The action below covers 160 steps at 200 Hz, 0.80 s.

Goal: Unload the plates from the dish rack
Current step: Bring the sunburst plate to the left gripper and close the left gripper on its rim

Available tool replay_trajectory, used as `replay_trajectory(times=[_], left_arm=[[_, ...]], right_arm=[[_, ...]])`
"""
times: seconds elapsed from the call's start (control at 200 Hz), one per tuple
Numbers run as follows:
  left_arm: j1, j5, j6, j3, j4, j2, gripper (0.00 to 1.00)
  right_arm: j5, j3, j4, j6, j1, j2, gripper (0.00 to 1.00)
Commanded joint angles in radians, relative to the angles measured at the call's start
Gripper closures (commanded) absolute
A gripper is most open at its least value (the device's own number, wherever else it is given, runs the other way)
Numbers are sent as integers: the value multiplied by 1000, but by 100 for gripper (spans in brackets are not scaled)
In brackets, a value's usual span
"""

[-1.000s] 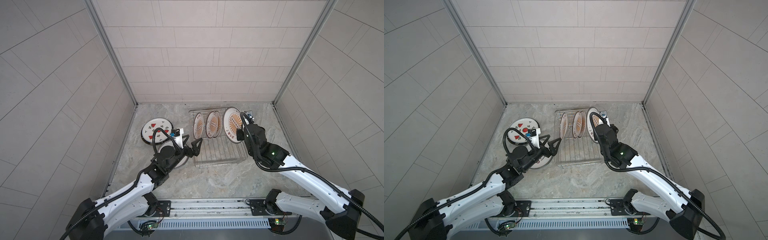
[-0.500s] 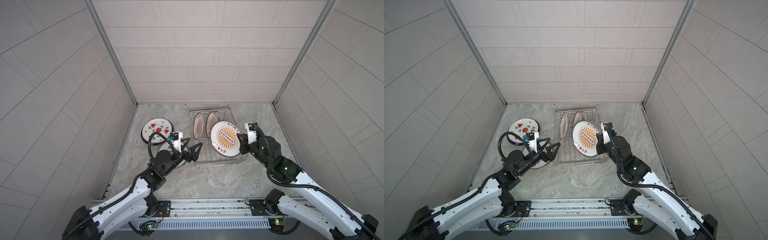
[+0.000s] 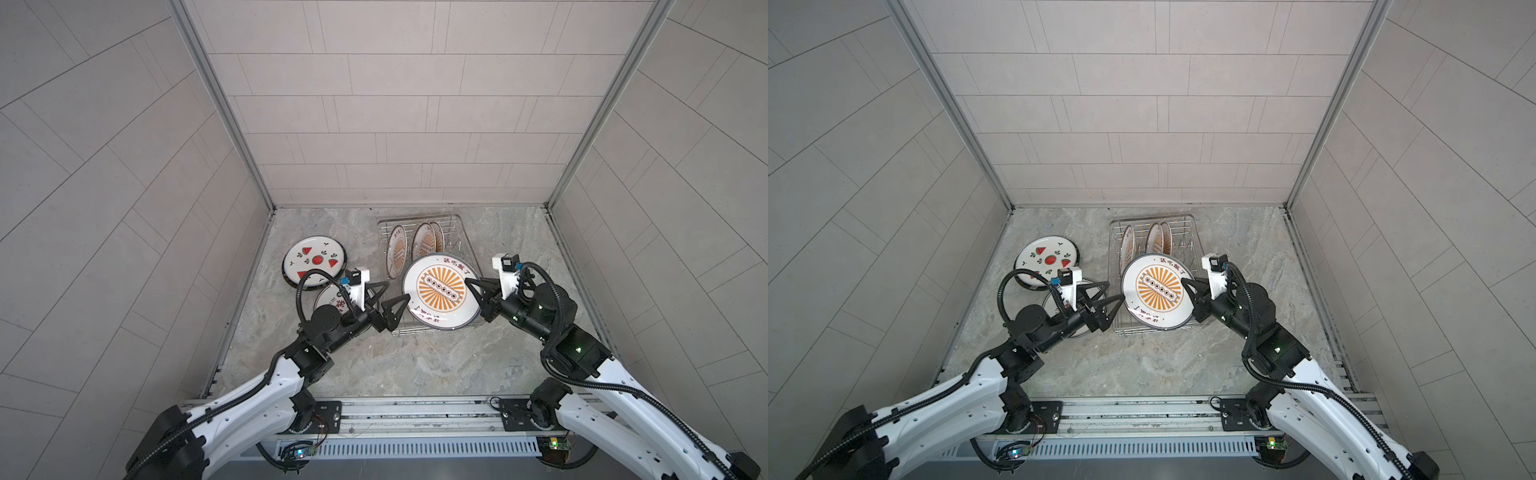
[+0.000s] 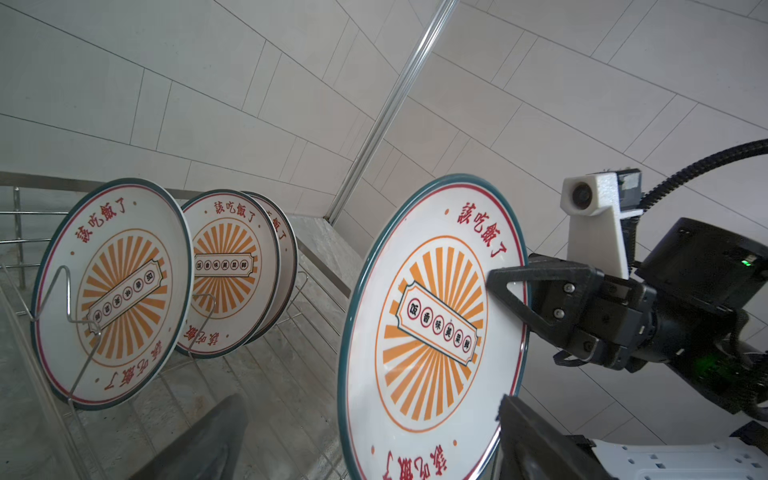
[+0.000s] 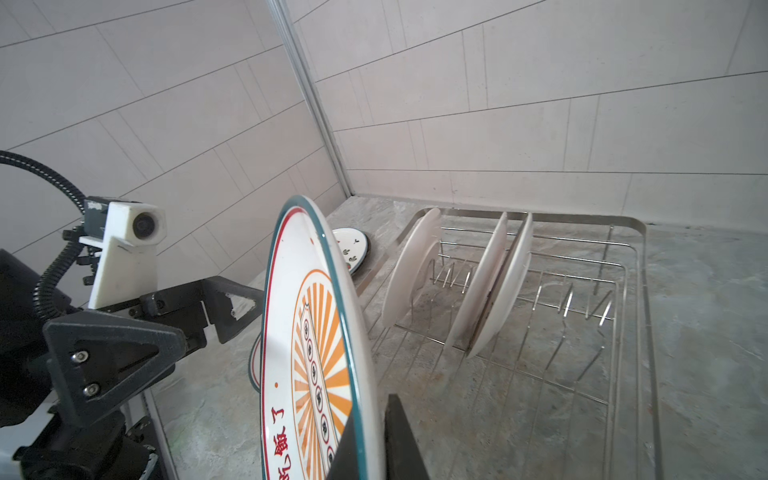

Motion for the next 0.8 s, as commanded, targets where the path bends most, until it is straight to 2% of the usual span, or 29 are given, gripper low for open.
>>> replay_trajectory(times=[0.0, 0.08, 0.245, 0.29, 0.345, 0.385, 0.56, 0.796], left_arm=[[-4, 33, 4, -7, 35, -24, 0], [-4, 62, 1, -6, 41, -18, 0], [-5, 121, -16, -14, 108, -1, 2], [-4, 128, -21, -14, 123, 6, 10], [-4, 144, -27, -14, 135, 19, 26], [-4, 163, -33, -12, 141, 29, 33], [-4, 220, -61, 19, 97, 62, 50], [-4, 212, -67, 16, 73, 62, 74]], right_arm=[[-134, 10, 146, 30, -6, -6, 92], [-182, -21, 173, 34, -6, -8, 93], [-198, -37, 189, 26, -6, -28, 93], [-203, -37, 190, 26, -6, -24, 92], [-205, -35, 190, 23, -6, -18, 92], [-200, -35, 187, 19, -6, -13, 92], [-185, -30, 185, 9, -6, 2, 92], [-177, -23, 186, 5, -8, 31, 92]])
